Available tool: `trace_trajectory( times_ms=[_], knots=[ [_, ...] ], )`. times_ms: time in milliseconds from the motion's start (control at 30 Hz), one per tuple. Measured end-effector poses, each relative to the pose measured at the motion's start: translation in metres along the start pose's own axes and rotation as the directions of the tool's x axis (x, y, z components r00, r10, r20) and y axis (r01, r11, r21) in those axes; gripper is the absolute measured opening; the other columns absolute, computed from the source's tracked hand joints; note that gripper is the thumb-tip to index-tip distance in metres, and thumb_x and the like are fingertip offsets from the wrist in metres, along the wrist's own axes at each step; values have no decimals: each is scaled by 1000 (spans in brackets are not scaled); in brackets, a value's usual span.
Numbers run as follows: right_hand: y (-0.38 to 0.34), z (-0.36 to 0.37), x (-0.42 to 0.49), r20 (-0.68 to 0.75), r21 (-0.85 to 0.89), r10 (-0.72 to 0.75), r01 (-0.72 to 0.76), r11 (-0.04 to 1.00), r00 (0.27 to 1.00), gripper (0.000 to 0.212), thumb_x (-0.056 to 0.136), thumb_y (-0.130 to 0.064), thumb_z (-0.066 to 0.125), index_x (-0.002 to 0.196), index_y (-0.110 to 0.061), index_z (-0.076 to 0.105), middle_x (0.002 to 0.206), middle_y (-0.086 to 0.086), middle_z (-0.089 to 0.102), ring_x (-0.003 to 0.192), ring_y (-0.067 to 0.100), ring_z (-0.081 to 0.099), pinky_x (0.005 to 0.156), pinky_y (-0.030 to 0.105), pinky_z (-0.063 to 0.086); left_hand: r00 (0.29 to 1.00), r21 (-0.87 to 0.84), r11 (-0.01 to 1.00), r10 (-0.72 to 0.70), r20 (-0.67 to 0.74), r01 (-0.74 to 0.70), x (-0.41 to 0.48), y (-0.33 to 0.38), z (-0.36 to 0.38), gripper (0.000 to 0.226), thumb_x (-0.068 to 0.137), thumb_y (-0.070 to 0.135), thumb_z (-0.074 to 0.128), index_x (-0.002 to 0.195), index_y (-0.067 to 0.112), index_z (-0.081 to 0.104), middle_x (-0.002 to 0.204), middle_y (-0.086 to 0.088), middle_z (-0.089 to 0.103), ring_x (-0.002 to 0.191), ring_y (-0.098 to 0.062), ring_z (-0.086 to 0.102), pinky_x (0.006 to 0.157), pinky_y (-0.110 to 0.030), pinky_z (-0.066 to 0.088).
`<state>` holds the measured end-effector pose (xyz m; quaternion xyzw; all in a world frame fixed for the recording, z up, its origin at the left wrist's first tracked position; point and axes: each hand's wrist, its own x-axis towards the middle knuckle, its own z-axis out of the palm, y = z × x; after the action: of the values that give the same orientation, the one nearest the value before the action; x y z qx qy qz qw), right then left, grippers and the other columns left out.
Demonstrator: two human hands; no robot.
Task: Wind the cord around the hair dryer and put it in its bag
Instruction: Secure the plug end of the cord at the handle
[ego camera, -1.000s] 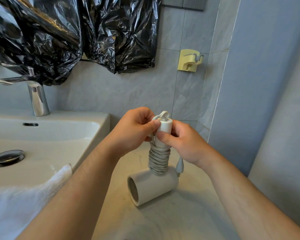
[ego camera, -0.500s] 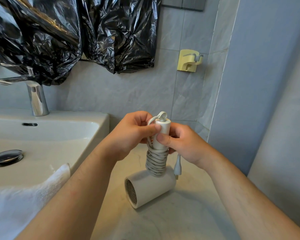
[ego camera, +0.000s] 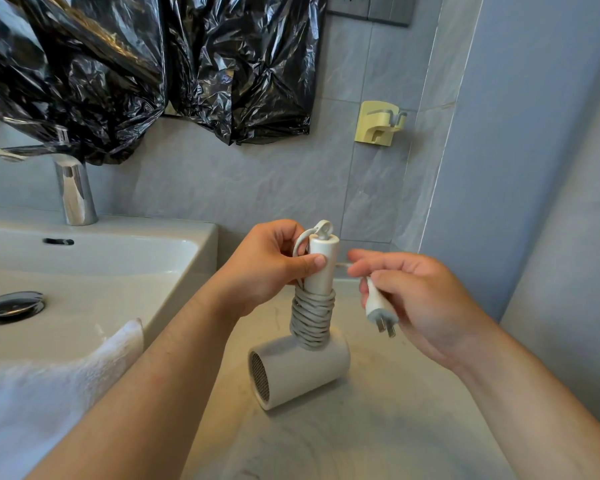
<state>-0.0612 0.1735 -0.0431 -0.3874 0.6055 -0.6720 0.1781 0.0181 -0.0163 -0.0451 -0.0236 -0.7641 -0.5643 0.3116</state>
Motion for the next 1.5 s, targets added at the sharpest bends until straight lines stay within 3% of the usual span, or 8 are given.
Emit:
trace_trajectory(
  times_ms=[167,333,500,733,1033,1167,1333,1500],
  knots=[
    [1,11,-9,115,81,-201,193,978,973,38,71,20,57,85,-10,78,122,7,66,106,13,66,86,26,54,1000,-17,1000,-6,-3,6,-1,1,3,29,71,14,77,64,14,48,68,-11,50,67,-21,50,63,-36,45],
    [12,23,-5,69,-314,-334,339,887,940,38,74,16,69,84,-21,71,107,-5,61,84,6,70,78,15,52,1000,-33,999,-19,-19,18,0,-1,3,34,82,2,74,65,13,48,63,-7,49,58,-15,49,55,-27,45],
    [29,25,3,98,-690,-499,420,590,861,14,78,-24,71,74,-34,62,74,-18,56,67,1,54,61,8,38,1000,-80,996,-26,14,27,-3,1,0,26,84,-4,69,70,10,53,66,-9,55,59,-15,54,57,-25,50],
    [27,33,8,-17,-696,-602,423,580,798,29,77,-32,66,95,-40,45,59,-3,51,55,10,47,51,14,31,1000,-69,998,0,18,1,-2,-1,2,26,81,-13,67,72,8,54,73,-14,56,69,-22,53,64,-31,52],
    [24,47,18,-99,-735,-739,452,506,666,24,67,-14,70,90,-23,69,66,-16,46,64,13,48,57,14,39,990,-179,981,-45,134,69,-2,-3,-3,18,62,-2,62,77,7,57,73,-11,57,72,-23,55,68,-33,50],
    [23,45,16,-86,-732,-736,459,504,672,25,66,-15,69,89,-25,67,64,-11,47,61,13,48,54,18,39,976,-320,939,-62,208,127,-3,-3,-5,4,71,21,65,69,17,65,72,-3,63,69,-17,61,70,-32,52],
    [23,40,16,-78,-720,-717,458,521,692,36,59,-36,82,91,-31,65,71,-13,46,69,5,50,62,7,39,982,-360,927,-40,183,105,-4,-7,-4,12,83,18,58,73,11,60,67,0,64,61,-11,61,61,-25,53],
    [30,49,17,-111,-735,-744,449,507,658,28,64,-21,84,82,-23,63,62,-19,40,67,6,44,58,10,38,975,-391,905,-93,204,168,-3,-8,-6,9,72,12,55,77,7,59,70,-4,61,63,-15,59,62,-26,52]
  ],
)
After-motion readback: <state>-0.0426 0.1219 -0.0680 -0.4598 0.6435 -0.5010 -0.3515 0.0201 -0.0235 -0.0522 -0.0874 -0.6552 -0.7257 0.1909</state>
